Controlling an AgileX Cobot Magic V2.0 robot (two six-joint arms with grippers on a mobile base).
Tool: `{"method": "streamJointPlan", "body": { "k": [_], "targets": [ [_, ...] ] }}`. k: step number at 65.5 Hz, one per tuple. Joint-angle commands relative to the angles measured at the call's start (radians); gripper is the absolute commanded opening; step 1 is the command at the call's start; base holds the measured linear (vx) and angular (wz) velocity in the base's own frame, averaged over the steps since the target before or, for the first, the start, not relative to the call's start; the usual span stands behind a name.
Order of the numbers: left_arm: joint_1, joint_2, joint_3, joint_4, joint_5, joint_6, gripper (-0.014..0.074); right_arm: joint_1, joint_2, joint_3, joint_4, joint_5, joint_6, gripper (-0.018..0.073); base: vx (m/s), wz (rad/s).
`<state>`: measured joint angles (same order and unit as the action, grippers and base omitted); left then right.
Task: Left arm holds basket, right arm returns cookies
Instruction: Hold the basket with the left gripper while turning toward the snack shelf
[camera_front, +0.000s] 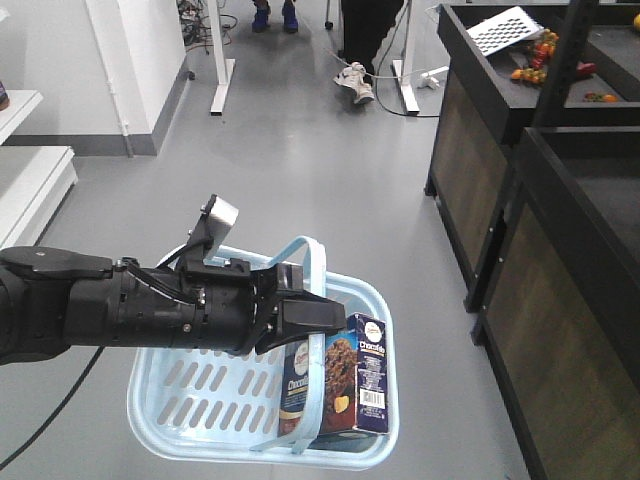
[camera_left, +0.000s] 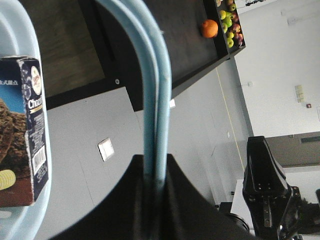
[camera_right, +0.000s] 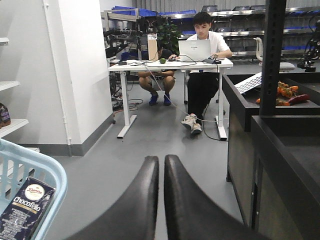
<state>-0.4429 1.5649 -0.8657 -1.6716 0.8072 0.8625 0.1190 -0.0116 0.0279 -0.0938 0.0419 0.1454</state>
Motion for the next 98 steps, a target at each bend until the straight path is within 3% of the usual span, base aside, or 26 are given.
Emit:
{"method": "streamJointPlan", "body": {
  "k": [1, 98],
  "targets": [
    [-0.006, -0.044, -0.037, -0.108, 0.052, 0.005, -0.0003, 0.0, -0.012, 0.018, -0.007, -0.073, -0.006, -0.0003, 0.32, 0.11],
    [-0.006, -0.044, -0.037, -0.108, 0.052, 0.005, -0.0003, 0.0, -0.012, 0.018, -0.007, -0.072, -0.006, -0.0003, 0.35, 0.03]
  ]
}}
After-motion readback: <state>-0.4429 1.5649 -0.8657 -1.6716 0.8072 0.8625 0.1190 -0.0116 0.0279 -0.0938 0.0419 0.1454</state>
